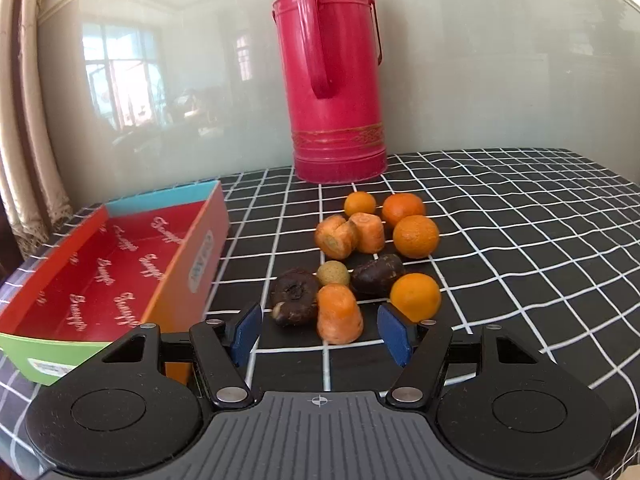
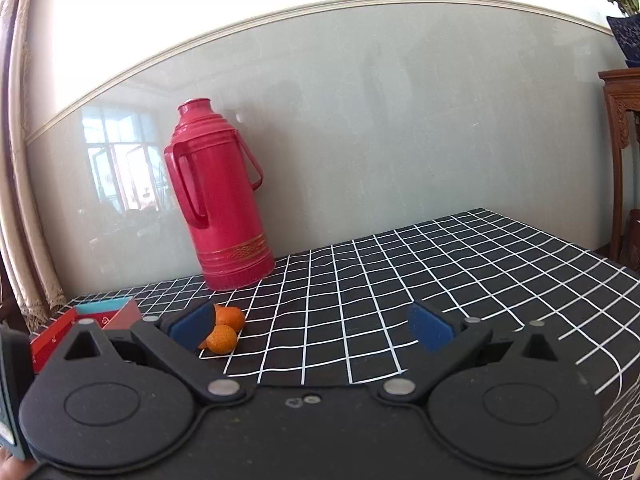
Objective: Organize fruits
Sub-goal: 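Reach the left gripper to the orange cylindrical piece and close on it, then carry the orange piece with the left gripper into the box and open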
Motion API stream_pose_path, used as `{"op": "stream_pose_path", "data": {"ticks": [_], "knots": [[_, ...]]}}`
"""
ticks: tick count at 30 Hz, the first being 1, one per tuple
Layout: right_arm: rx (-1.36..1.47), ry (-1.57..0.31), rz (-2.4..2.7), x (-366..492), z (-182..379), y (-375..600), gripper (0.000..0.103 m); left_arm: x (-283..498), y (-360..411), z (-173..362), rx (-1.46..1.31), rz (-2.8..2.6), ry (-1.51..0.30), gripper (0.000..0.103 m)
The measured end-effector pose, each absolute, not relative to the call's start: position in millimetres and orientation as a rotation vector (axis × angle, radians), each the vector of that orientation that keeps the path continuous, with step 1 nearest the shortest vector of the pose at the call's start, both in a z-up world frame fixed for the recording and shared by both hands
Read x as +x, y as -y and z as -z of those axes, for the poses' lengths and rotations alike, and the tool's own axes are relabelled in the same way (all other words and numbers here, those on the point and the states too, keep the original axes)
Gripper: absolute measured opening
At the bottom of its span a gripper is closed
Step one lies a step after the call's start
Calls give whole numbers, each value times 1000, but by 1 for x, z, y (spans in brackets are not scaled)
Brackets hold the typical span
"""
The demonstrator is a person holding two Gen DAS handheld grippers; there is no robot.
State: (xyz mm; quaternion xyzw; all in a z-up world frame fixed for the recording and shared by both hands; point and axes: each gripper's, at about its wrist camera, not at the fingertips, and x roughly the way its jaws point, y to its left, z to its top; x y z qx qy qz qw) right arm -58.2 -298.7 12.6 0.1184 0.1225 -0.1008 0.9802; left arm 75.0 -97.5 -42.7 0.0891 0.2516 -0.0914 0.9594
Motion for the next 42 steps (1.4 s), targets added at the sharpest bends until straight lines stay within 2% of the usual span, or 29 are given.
{"op": "stream_pose_path", "data": {"ticks": [1, 4, 9, 12, 14, 21, 27, 30, 42], "knots": [[232, -248, 211, -57, -13, 298, 97, 77, 99, 44, 179, 188, -514, 64], [212, -239, 253, -56, -14, 298, 97, 83, 106, 50, 173, 216, -546, 51], [249, -246, 259, -55, -12, 307, 97, 91, 114, 57, 170, 218, -567, 48], [261, -252, 263, -55, -11, 311, 97, 92, 115, 58, 158, 224, -563, 40], [267, -253, 270, -56, -10, 313, 97, 92, 116, 58, 158, 229, -559, 29], [271, -257, 272, -55, -10, 313, 97, 88, 119, 57, 175, 237, -543, 29], [250, -285, 248, -48, -9, 308, 97, 71, 105, 28, 214, 165, -376, 29], [231, -300, 236, -42, -7, 299, 97, 75, 76, 12, 179, 58, -355, 29], [174, -359, 108, -11, 0, 247, 97, 120, -35, 12, 31, -279, -566, 29]]}}
